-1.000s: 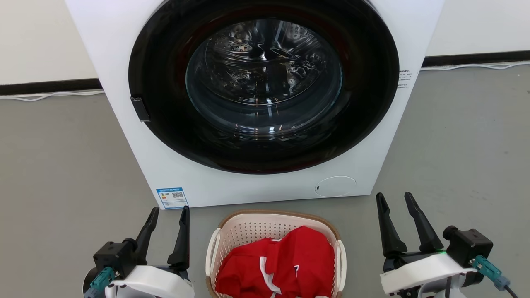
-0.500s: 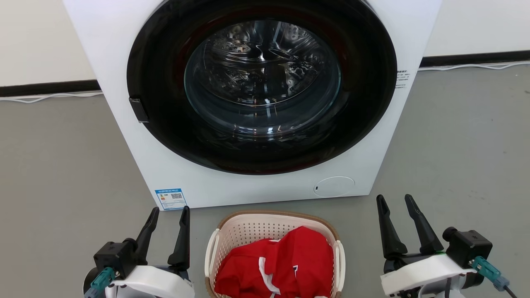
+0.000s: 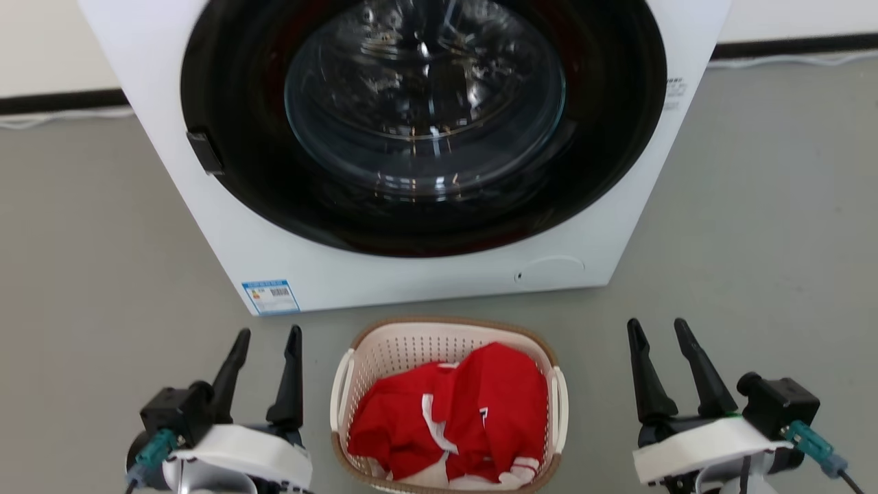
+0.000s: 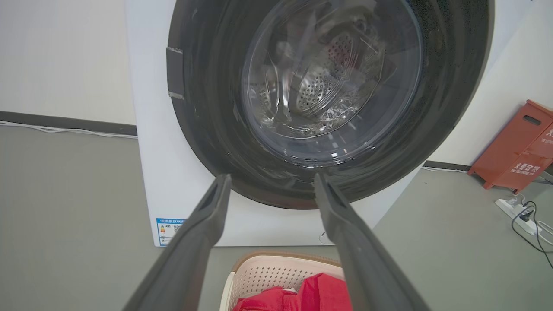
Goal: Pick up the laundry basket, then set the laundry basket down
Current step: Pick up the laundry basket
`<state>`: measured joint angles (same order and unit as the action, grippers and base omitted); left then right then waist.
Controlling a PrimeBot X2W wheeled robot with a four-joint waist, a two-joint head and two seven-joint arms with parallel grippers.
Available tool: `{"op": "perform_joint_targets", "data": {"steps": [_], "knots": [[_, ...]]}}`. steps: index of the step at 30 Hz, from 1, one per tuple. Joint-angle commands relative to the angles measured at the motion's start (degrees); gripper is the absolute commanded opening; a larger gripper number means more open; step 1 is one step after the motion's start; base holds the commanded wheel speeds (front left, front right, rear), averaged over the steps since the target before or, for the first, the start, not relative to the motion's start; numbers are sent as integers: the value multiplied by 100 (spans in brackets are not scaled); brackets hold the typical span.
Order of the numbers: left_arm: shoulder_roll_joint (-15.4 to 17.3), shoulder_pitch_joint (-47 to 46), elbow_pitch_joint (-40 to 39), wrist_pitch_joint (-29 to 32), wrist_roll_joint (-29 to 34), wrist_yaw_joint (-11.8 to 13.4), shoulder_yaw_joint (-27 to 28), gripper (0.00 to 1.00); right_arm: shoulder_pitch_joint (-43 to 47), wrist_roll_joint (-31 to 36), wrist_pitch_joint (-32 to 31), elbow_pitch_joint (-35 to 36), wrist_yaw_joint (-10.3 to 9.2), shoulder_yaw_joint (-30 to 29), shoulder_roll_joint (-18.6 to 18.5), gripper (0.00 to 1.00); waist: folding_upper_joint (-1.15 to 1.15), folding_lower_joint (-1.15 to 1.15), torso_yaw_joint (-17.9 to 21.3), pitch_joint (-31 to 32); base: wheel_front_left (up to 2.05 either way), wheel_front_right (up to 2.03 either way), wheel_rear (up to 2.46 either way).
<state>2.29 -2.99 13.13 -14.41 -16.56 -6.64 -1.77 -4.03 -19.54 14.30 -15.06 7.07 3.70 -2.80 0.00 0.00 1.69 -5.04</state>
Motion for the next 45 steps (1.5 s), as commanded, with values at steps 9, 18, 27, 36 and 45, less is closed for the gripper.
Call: {"op": "perform_joint_targets", "data": {"steps": [9, 18, 27, 36, 45], "knots": [[69, -679, 66, -59, 125, -78, 430, 100, -546, -90, 70, 308, 42, 128, -8, 100, 0, 0, 75, -814, 0, 0, 0], [382, -1173, 435, -59, -85, -83, 263, 100, -832, -131, 70, 522, 42, 368, -8, 100, 0, 0, 209, -1569, 0, 0, 0], [806, -1760, 1049, -59, -185, -84, 11, 100, -1114, -142, 70, 914, 42, 609, -8, 100, 0, 0, 335, -2338, 0, 0, 0], [1057, -2470, 2123, -59, -480, -84, -165, 100, -1360, -91, 70, 1176, 42, 752, -8, 100, 0, 0, 440, -2985, 0, 0, 0], [1421, -3203, 3294, -59, -923, -84, -846, 100, -1510, -120, 70, 1336, 42, 818, -8, 100, 0, 0, 673, -3516, 0, 0, 0]]}}
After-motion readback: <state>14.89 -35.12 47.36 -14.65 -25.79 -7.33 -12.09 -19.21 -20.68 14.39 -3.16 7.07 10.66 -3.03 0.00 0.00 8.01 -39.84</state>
